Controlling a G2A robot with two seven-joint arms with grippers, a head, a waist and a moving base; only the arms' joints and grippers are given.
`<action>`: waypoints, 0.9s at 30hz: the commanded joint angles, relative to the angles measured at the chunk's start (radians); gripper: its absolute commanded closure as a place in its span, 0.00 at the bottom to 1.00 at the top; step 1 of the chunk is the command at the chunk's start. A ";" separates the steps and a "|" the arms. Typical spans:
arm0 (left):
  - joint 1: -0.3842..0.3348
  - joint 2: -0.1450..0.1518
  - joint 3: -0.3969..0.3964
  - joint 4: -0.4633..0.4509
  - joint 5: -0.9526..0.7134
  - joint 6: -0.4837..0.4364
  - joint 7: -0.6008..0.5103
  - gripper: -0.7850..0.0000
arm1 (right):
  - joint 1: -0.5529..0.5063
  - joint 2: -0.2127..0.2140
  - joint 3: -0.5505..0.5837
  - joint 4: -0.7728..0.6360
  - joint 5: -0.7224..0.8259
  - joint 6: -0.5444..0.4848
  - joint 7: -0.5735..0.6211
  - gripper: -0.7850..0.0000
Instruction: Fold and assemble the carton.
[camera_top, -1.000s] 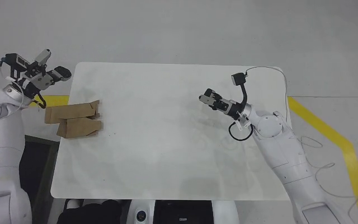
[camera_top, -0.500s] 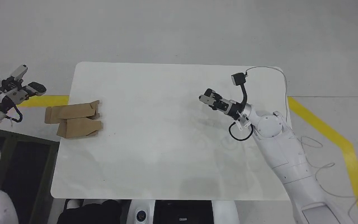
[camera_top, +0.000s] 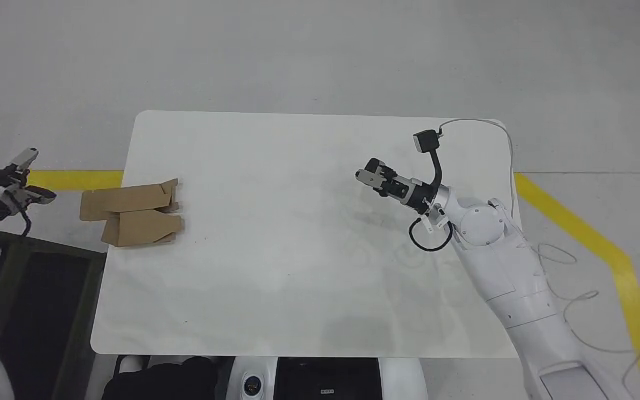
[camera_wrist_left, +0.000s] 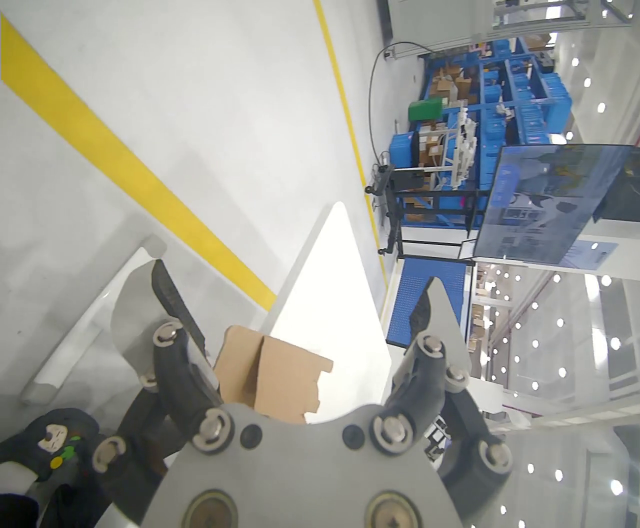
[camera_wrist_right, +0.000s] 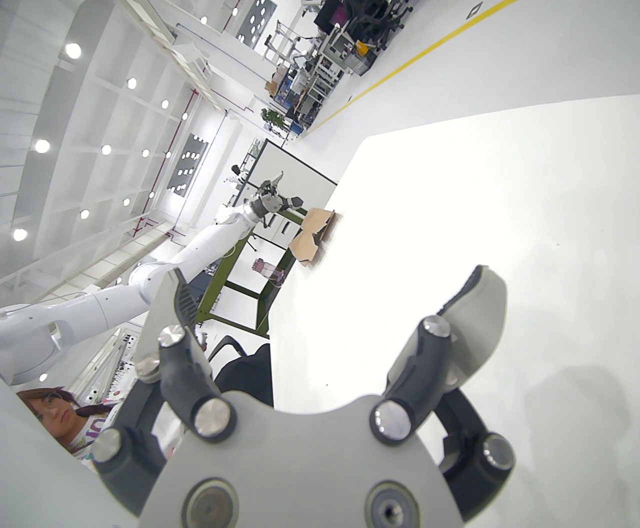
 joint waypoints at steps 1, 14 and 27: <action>-0.003 0.000 0.017 0.010 0.033 0.008 0.010 0.00 | 0.000 0.000 0.000 0.000 0.000 0.000 0.000 0.00; -0.039 -0.029 0.098 0.080 0.054 0.046 -0.106 0.00 | 0.000 0.000 0.000 0.000 0.000 0.000 0.000 0.00; -0.072 -0.035 0.140 0.101 0.085 0.063 -0.140 0.79 | 0.000 0.000 0.000 0.000 0.000 0.000 0.000 0.00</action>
